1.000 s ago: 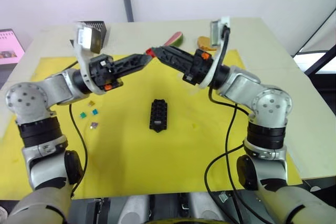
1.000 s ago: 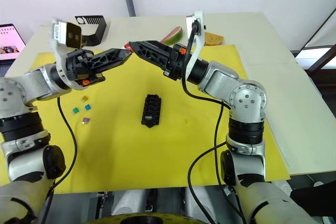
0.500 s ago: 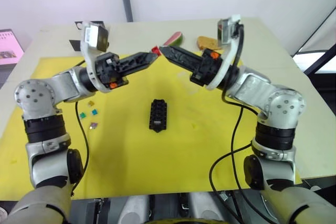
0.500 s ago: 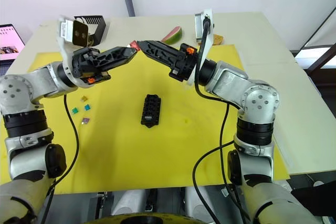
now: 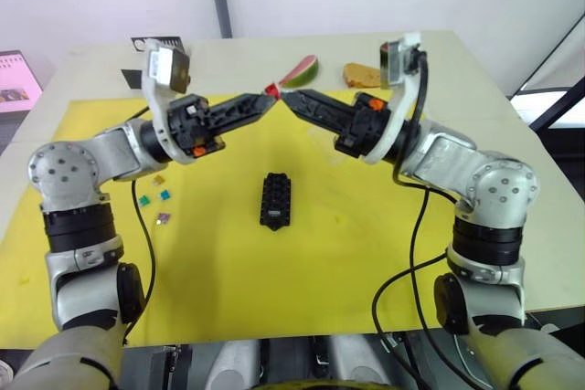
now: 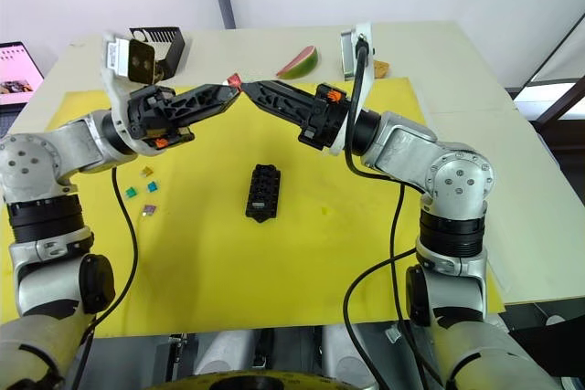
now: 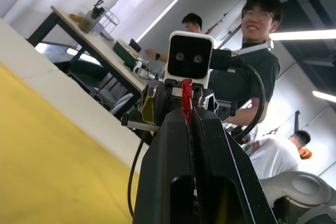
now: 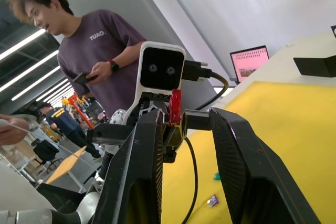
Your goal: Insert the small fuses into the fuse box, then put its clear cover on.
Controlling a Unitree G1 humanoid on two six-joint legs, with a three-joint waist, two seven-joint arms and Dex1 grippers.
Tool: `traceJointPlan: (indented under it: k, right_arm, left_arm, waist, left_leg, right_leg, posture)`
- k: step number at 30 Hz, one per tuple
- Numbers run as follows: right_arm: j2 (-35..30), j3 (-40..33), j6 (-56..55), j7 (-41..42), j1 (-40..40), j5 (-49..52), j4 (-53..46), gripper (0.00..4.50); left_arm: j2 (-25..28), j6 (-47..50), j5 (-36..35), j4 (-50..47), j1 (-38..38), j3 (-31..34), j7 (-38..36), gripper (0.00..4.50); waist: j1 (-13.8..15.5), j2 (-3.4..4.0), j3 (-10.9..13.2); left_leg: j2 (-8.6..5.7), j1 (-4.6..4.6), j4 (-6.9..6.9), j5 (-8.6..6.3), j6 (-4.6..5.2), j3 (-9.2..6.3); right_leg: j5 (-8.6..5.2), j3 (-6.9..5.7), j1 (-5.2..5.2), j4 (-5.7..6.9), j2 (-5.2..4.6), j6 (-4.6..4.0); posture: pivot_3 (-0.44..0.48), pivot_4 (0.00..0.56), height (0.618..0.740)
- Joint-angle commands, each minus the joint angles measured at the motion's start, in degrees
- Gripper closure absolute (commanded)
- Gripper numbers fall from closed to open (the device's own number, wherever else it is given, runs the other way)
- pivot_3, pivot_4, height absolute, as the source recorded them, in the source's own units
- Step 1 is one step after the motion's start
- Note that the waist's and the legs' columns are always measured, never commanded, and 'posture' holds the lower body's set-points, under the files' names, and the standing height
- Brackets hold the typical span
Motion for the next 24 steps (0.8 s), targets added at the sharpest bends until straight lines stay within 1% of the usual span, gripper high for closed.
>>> traceJointPlan:
  k: [1,15,18,19,20,24]
  right_arm:
    - [-0.14,-0.05,-1.09,0.45,-0.86,1.3,-1.34,3.01]
    - [-0.17,0.27,-1.33,-0.35,-1.2,2.37,-1.32,3.01]
    - [0.22,0.13,-1.53,-0.94,-1.42,3.34,-1.19,3.81]
    - [0.37,0.09,-1.68,-1.32,-1.55,3.91,-1.14,4.28]
    - [0.43,0.12,-1.83,-1.59,-1.64,4.32,-1.1,4.45]
    - [0.02,0.58,-2.04,-2.2,-1.89,5.67,-1.36,4.45]
  left_arm:
    - [0.67,-0.88,-1.3,-1.56,-0.54,-0.16,-0.62,4.5]
    - [0.65,-1.41,-1.35,-1.82,-0.46,-0.77,-0.7,4.5]
    - [0.64,-1.42,-1.37,-1.83,-0.47,-0.77,-0.52,4.5]
    - [0.66,-1.42,-1.37,-1.83,-0.43,-0.76,-0.44,4.5]
    - [0.67,-1.43,-1.34,-1.81,-0.4,-0.76,-0.42,4.5]
    - [0.98,-1.66,-1.2,-1.74,-0.15,-0.88,-0.59,4.5]
  waist:
    - [0.01,0.0,0.0]
    - [0.0,0.0,0.0]
    - [-0.01,0.0,0.0]
    - [-0.01,0.0,0.0]
    - [-0.01,0.0,0.0]
    - [0.0,0.0,0.0]
  left_leg:
    - [0.0,0.0,0.0,0.0,0.01,0.0]
    - [0.0,0.0,0.0,-0.01,0.01,0.0]
    - [0.0,0.0,0.0,-0.01,0.02,0.0]
    - [0.0,0.0,0.0,-0.01,0.02,0.0]
    - [0.0,0.0,0.0,-0.01,0.03,0.0]
    - [0.0,0.0,0.0,-0.01,0.03,0.0]
  right_leg:
    - [0.0,0.0,0.0,0.0,0.0,0.0]
    - [0.0,0.0,0.0,0.0,0.0,0.0]
    - [0.0,0.0,0.0,-0.01,0.0,0.0]
    - [0.0,0.0,0.0,-0.01,0.0,0.0]
    - [0.0,0.0,0.0,-0.01,0.0,0.0]
    - [0.0,0.0,0.0,-0.01,0.0,0.0]
  posture:
    - [0.0,0.15,0.74]
    - [0.0,0.15,0.74]
    - [0.0,0.15,0.74]
    - [0.0,0.15,0.74]
    - [0.0,0.15,0.74]
    - [0.0,0.15,0.74]
